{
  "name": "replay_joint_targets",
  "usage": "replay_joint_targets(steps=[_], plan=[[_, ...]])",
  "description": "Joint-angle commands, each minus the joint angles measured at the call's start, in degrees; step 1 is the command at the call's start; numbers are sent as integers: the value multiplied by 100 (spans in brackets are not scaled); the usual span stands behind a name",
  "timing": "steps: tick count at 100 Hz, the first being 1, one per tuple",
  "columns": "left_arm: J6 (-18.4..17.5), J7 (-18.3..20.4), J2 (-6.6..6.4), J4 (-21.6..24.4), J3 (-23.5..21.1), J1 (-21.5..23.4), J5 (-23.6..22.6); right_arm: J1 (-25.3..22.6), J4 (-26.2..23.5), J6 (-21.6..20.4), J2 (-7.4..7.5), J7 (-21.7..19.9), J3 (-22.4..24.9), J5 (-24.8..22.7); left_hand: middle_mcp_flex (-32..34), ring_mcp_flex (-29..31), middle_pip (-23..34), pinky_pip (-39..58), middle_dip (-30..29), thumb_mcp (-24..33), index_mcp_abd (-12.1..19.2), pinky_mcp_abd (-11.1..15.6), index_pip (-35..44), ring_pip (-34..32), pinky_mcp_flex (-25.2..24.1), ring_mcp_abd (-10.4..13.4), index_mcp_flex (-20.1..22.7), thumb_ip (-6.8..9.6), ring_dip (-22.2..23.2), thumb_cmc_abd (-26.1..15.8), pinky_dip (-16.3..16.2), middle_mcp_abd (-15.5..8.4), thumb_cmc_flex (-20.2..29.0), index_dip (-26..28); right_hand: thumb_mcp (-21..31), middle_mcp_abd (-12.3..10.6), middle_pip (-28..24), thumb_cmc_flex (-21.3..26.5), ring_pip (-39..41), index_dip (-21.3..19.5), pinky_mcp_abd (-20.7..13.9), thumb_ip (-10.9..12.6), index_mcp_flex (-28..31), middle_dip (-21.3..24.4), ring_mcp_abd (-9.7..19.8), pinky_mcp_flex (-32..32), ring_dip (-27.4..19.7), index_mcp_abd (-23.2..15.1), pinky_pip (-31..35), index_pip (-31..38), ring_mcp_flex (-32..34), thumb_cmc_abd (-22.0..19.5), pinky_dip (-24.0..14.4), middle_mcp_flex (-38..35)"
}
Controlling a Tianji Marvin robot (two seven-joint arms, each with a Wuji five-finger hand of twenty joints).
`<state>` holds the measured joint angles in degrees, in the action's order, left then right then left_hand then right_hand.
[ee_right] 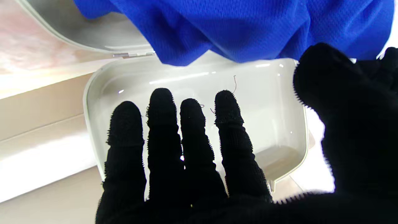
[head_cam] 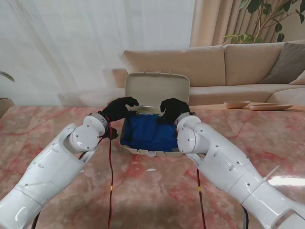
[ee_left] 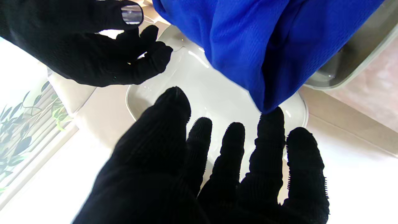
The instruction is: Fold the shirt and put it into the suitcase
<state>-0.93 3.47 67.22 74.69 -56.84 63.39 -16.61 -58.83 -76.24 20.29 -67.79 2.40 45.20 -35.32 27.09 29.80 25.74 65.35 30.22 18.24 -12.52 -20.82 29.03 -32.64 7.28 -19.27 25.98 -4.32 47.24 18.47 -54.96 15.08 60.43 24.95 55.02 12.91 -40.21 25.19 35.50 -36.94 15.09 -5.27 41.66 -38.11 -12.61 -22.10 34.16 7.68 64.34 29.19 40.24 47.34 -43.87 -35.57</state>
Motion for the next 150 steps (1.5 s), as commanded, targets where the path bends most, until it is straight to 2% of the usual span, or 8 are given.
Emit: replay_joint_targets(steps=[1, 21, 40, 56, 95, 123, 150], plan=[[-7, -86, -44, 121, -37, 71, -116, -108, -125, 85, 33, -8, 59, -35, -41, -180, -86, -11, -68, -223, 87, 7, -48, 113, -85, 78, 0, 162, -24, -248, 56, 8, -109, -44, -96, 101, 34, -182, -22, -106, 147, 87, -197, 60, -60, 260, -76, 94, 181, -87, -166, -40, 140, 167], [-62, -259, -31, 416, -94, 248, -161, -461, -463, 10, 71, 169, 317, -206, 96, -75, -98, -8, -69, -323, 139, -3, -16, 88, -51, 85, 131, 159, -15, -273, 60, -8, -93, -16, -122, 102, 27, -117, -15, -127, 189, 128, -137, 57, -55, 476, -73, 68, 225, -97, -137, -86, 266, 111], [-195, -243, 10, 420, 41, 290, 120, -771, -589, -321, 106, 328, 451, -318, 159, -19, -125, -24, -68, -447, 155, -22, -65, 79, -16, 88, 130, 161, 7, -336, 66, -7, -72, -18, -49, 67, 24, -45, -8, -158, 194, 178, -76, 56, -18, 488, -71, 22, 262, -79, -62, -94, 351, 20], [-310, -186, 47, 104, 254, 166, 262, -897, -527, -623, 130, 338, 453, -287, 189, -11, -125, -27, -54, -541, 137, -22, -101, 87, -15, 73, 118, 168, 20, -381, 63, -18, -35, -21, 30, 25, 38, -73, -43, -179, 154, 193, -66, 59, 18, 451, -90, -16, 252, -70, -25, -123, 440, -10], [-521, -159, 73, -717, 744, -217, -41, -724, 82, -887, 106, 185, 179, 55, 158, -33, -93, -64, -26, -781, 79, -31, -147, 72, -35, 63, 29, 177, 50, -567, 72, -32, 2, -26, 171, 20, 3, -112, -84, -202, 147, 193, -29, 51, 34, 463, -125, -49, 161, -17, -4, -177, 626, -62], [-720, 136, 81, -1012, 965, -366, 212, -720, 222, -907, 116, 41, 151, 211, 179, -28, -91, -65, -31, -952, 100, -57, -174, 69, -47, 50, 7, 186, 52, -659, 59, -43, 62, -38, 195, 16, 17, -197, -117, -193, 147, 216, -40, 60, 27, 538, -147, -51, 136, -4, -38, -408, 700, -48], [-974, 585, 72, -1283, 1226, -539, 562, -889, 77, -901, 177, -65, 319, 172, 171, -15, -125, -78, -50, -1133, 105, -69, -229, 68, -47, 52, -24, 198, 55, -771, 55, -43, 118, -50, 95, 10, 21, -210, -143, -190, 172, 248, -36, 62, 23, 597, -156, -74, 109, 1, -41, -643, 735, -48]])
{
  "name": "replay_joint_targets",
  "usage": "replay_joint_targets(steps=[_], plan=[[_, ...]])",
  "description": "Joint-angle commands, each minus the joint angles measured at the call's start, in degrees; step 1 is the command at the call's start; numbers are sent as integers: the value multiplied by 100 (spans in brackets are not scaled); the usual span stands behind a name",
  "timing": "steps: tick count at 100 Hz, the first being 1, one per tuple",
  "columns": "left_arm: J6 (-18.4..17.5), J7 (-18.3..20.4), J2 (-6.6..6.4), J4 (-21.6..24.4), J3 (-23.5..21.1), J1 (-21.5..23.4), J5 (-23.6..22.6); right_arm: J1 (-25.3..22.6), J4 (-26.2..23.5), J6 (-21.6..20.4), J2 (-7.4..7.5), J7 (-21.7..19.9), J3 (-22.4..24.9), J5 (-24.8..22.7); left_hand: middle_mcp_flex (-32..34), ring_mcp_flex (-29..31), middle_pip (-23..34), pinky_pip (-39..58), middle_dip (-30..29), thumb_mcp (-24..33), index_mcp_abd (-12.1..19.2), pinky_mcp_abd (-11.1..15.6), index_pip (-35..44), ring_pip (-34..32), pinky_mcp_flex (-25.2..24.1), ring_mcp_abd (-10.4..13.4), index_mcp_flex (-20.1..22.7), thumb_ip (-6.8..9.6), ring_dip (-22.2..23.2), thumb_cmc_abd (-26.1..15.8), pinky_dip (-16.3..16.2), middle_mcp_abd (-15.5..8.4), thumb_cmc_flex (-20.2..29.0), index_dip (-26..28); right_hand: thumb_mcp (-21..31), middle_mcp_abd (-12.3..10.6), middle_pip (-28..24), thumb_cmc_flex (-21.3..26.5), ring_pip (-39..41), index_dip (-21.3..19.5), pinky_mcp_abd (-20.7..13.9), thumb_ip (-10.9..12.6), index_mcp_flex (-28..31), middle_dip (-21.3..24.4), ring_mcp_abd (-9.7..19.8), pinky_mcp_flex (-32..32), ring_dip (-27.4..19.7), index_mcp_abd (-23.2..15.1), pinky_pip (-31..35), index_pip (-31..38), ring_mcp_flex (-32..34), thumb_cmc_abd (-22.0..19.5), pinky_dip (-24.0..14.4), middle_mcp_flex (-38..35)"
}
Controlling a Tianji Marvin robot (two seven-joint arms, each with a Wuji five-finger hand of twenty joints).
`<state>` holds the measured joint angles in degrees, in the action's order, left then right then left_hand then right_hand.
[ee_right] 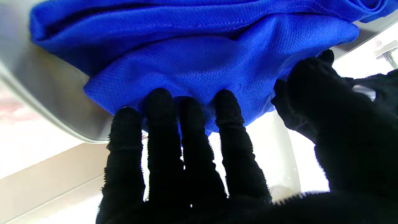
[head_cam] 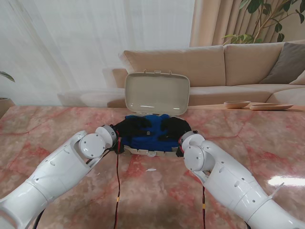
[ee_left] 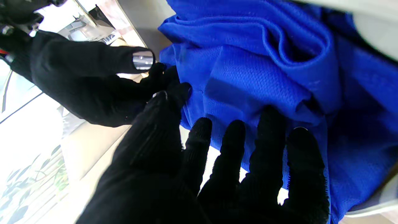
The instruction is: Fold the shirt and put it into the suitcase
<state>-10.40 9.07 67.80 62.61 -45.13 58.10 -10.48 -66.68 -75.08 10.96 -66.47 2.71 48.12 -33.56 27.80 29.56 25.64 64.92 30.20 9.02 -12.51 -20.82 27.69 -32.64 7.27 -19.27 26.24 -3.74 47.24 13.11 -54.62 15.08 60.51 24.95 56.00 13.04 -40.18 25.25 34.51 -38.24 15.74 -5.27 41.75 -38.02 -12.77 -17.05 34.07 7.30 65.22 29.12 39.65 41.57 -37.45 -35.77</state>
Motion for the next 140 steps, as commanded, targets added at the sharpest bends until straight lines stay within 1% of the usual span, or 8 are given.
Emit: replay_joint_targets(steps=[1, 20, 31, 65, 84, 87, 111, 140], plan=[[-33, 38, 14, -81, 64, -13, -43, -112, -48, 35, 48, -102, 37, -6, 107, 9, -114, -34, -47, -218, 103, -69, -98, 68, -47, 50, -55, 140, 55, -235, 21, -41, 111, -51, -10, -3, 17, -214, -46, -58, 107, 250, -47, 54, 39, 100, -148, -34, 18, 6, 16, -74, 94, -28], [-105, 229, -4, -165, 151, -51, 70, -263, -238, 60, 96, -174, 201, -77, 117, 7, -118, -38, -50, -326, 97, -66, -130, 76, -46, 53, -34, 149, 53, -276, 18, -36, 170, -53, -88, -2, 28, -189, -88, -53, 119, 267, -39, 59, 40, 120, -159, -36, 0, -10, 0, -130, 102, -30], [-47, 305, -50, -1, 26, 39, 116, -399, -425, 87, 111, -152, 343, -128, 131, 4, -116, -45, -50, -388, 97, -59, -134, 77, -48, 46, -2, 154, 54, -298, 20, -41, 214, -47, -102, -11, 53, -184, -134, -51, 109, 277, -29, 72, 34, 128, -175, -40, -17, -21, -4, -136, 109, -35], [689, 127, -276, 1660, -1270, 1094, -187, -1029, -1378, 307, 162, -75, 1084, -322, 197, 37, -121, -48, -56, -545, 156, -54, -102, 89, -33, 44, 94, 162, 44, -399, 23, -11, 293, -21, -133, 17, 290, -247, -406, -9, 87, 268, 64, 231, 32, 75, -312, -37, -190, -92, 204, -191, 237, -222], [1103, 294, -449, 2390, -2096, 1804, -645, -1330, -1673, 478, 218, -238, 1567, -353, 217, 37, -178, -48, -84, -728, 141, -54, -181, 121, -33, 9, 127, 146, 27, -560, 24, -9, 228, -51, -417, 118, 512, -377, -599, 71, 39, 236, 154, 365, -65, 26, -386, 51, -285, -238, 288, -547, 394, -338], [1180, 337, -471, 2471, -2217, 1911, -700, -1357, -1679, 503, 231, -283, 1631, -371, 227, 33, -210, -60, -92, -957, 135, -54, -241, 137, -38, 3, 151, 158, 25, -645, 32, -11, 337, -56, -461, 123, 518, -422, -604, 76, 32, 231, 165, 366, -69, 27, -384, 61, -289, -250, 287, -614, 404, -339], [1688, 568, -562, 2781, -2849, 2504, -903, -1366, -1403, 837, 293, -544, 1910, -427, 243, -17, -262, -117, -112, -1039, 79, -106, -382, 195, -86, -88, 229, 134, 2, -795, 53, 20, 203, -110, -781, 189, 622, -438, -656, 102, 30, 236, 151, 388, -125, 115, -372, 133, -306, -382, 169, -936, 445, -264], [1986, 724, -551, 2390, -2780, 2388, -575, -1051, -781, 1399, 258, -805, 1738, 241, 203, -92, -336, -137, -115, -1046, 51, -123, -560, 208, -164, -126, 275, 134, 6, -881, 39, 27, 161, -145, -972, 302, 646, -228, -725, 103, 8, 296, 63, 363, -202, 450, -368, 296, -476, -545, -198, -1066, 487, 9]])
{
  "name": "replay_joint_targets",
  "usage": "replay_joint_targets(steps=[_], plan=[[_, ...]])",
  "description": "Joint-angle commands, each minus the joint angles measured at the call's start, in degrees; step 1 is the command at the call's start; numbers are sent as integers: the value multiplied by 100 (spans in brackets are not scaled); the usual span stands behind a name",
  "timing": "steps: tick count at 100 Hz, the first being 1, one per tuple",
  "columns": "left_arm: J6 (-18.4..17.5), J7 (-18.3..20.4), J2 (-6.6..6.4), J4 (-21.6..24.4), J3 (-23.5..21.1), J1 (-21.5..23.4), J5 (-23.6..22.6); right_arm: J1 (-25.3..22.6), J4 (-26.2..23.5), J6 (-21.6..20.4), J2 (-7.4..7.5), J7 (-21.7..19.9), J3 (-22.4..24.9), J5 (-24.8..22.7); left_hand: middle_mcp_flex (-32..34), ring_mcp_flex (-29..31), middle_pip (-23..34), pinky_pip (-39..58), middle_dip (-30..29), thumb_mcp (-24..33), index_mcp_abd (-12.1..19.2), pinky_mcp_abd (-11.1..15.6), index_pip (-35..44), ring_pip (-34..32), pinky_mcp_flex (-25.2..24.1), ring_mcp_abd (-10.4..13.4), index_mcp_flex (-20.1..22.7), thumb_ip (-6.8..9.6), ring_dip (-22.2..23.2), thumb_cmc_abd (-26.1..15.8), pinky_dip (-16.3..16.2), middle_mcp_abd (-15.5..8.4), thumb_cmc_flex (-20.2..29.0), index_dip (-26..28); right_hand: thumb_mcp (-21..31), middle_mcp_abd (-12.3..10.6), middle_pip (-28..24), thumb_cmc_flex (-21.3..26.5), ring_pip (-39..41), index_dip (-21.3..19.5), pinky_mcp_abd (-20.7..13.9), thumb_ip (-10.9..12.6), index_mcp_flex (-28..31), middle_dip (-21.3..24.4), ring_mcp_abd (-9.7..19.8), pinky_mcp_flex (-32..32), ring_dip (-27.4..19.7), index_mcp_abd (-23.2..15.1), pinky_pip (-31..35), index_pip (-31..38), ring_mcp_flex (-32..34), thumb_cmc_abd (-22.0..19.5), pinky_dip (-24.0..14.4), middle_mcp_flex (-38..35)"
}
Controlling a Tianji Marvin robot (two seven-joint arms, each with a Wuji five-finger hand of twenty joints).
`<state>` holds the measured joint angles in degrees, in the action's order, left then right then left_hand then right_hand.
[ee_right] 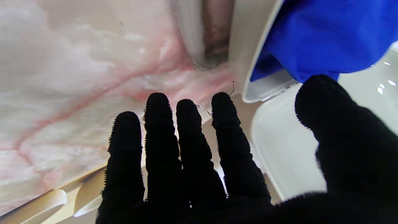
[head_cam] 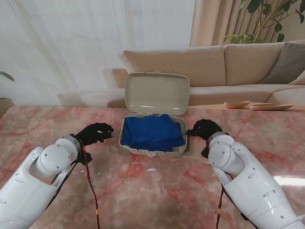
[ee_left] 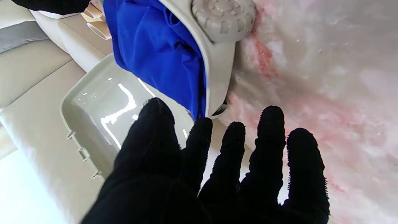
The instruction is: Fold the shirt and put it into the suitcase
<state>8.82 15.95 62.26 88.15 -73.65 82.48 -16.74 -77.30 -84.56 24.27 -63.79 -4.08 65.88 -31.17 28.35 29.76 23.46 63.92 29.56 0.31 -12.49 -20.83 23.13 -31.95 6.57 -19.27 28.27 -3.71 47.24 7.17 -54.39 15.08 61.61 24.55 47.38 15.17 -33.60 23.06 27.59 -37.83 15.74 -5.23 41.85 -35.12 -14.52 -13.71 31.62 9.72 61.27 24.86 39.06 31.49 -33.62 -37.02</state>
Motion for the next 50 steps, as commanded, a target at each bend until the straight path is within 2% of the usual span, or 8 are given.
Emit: replay_joint_targets(steps=[1, 33, 50], plan=[[67, 36, 5, -184, 83, -61, 65, 23, 188, 74, -13, -130, -48, 21, 144, -112, -119, -38, -50, -175, 50, -123, -107, 138, -98, -131, 73, 130, 7, -287, 15, 25, 51, -104, -115, 89, -12, -7, -35, 60, 6, 294, 47, 72, -29, 121, -123, 52, -83, -124, -149, -64, 103, 141], [36, 14, 55, -620, 384, -294, 313, 254, 673, -94, -74, -102, -347, 370, 128, -148, -125, -32, -24, -180, 59, -148, -146, 119, -133, -147, 72, 131, 19, -321, -4, 37, 41, -70, -110, 67, -62, 6, -11, 0, -21, 325, 62, 71, 0, 170, -121, 18, -103, -157, -202, -59, 54, 192], [-47, 91, 44, -725, 455, -321, 369, 275, 759, -266, -86, -76, -420, 432, 159, -209, -122, -55, -15, -186, 122, -145, 85, 149, -185, -146, 288, 96, 5, -235, -8, -25, 112, 132, -34, 47, -93, -29, 19, -32, -14, 324, 91, 73, 2, 149, -119, -29, -84, -141, -167, -13, 29, 161]])
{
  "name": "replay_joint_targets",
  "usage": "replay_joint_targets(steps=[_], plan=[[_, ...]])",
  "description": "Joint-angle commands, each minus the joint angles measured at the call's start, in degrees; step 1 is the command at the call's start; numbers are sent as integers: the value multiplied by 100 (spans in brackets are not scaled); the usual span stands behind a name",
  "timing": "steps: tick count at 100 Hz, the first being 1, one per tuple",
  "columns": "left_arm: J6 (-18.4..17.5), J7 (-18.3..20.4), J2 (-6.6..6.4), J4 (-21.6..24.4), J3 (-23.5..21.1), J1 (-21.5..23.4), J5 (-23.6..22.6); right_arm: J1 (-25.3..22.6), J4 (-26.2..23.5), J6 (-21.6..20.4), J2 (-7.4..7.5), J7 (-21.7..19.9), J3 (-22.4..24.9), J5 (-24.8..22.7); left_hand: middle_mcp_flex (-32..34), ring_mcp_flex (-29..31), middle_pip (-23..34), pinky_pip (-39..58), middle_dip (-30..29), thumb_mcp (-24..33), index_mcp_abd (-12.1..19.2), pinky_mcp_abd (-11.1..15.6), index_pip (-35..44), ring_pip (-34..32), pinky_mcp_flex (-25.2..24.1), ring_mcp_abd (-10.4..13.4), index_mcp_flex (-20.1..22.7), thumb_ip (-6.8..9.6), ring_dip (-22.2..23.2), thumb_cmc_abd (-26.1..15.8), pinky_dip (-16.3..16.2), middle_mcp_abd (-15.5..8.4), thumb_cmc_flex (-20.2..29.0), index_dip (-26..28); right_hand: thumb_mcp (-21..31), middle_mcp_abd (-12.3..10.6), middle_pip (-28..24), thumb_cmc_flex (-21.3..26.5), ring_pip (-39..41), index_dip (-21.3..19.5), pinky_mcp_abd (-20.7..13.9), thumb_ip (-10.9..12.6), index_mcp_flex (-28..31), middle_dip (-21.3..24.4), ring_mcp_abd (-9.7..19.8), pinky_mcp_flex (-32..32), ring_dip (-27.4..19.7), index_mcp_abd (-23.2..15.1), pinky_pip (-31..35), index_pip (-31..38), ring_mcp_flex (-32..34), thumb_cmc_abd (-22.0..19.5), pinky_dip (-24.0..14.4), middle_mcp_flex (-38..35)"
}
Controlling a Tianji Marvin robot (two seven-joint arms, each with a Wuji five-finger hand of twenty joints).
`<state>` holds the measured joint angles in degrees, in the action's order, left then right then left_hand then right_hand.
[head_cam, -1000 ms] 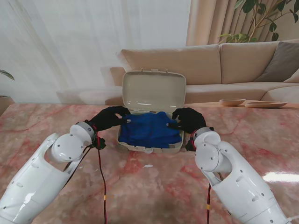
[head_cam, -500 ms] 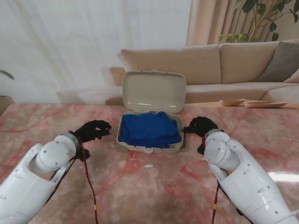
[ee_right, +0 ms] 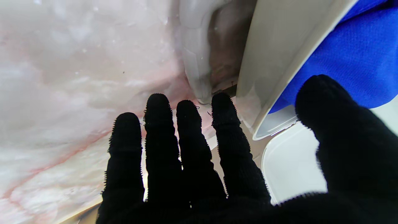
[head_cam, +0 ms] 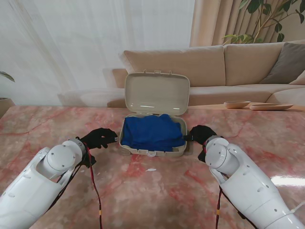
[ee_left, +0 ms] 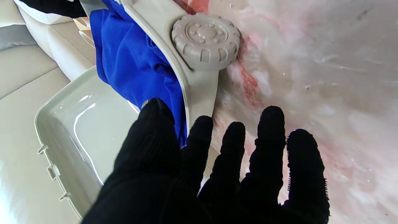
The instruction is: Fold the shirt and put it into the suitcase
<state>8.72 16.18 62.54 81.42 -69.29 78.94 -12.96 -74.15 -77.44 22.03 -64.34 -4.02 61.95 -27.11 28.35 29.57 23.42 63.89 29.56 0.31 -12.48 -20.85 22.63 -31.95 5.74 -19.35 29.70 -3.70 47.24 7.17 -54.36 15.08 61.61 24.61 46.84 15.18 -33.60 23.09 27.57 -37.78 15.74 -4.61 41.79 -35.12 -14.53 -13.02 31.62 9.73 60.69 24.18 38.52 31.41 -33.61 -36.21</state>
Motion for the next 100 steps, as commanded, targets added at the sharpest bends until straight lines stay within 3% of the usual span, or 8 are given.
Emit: replay_joint_targets(steps=[1, 59, 100], plan=[[-42, 74, 15, -52, 19, 34, -9, -40, 49, -52, -30, -84, -30, 27, 158, -189, -120, -54, -15, -185, 125, -143, 146, 148, -104, -138, 155, 94, 5, -226, -12, -24, 119, 135, 29, 45, -94, -31, 23, -39, -10, 262, 99, 74, 7, 75, -119, -32, -24, -71, -109, 1, 25, 80], [-382, 339, -77, 52, -13, 250, -65, -211, 64, -623, -7, -135, -69, 142, 178, -227, -137, -75, -27, -199, 248, -133, 294, 157, -155, -149, 177, 47, 0, -165, -24, -9, 174, 341, 183, 39, -110, 2, 86, -88, 73, 250, 157, 105, 18, 5, -115, -83, 86, -2, -34, 38, -27, -1], [-426, 489, -133, 216, -85, 407, -146, -645, -444, -844, 55, -241, 104, 108, 176, -248, -163, -90, -39, -204, 255, -134, 256, 184, -167, -158, 190, 45, -15, -194, -26, -9, 152, 326, 52, 41, -67, 60, 22, -94, 79, 266, 155, 121, -15, 21, -130, -81, 62, -5, -55, -28, -18, -5]])
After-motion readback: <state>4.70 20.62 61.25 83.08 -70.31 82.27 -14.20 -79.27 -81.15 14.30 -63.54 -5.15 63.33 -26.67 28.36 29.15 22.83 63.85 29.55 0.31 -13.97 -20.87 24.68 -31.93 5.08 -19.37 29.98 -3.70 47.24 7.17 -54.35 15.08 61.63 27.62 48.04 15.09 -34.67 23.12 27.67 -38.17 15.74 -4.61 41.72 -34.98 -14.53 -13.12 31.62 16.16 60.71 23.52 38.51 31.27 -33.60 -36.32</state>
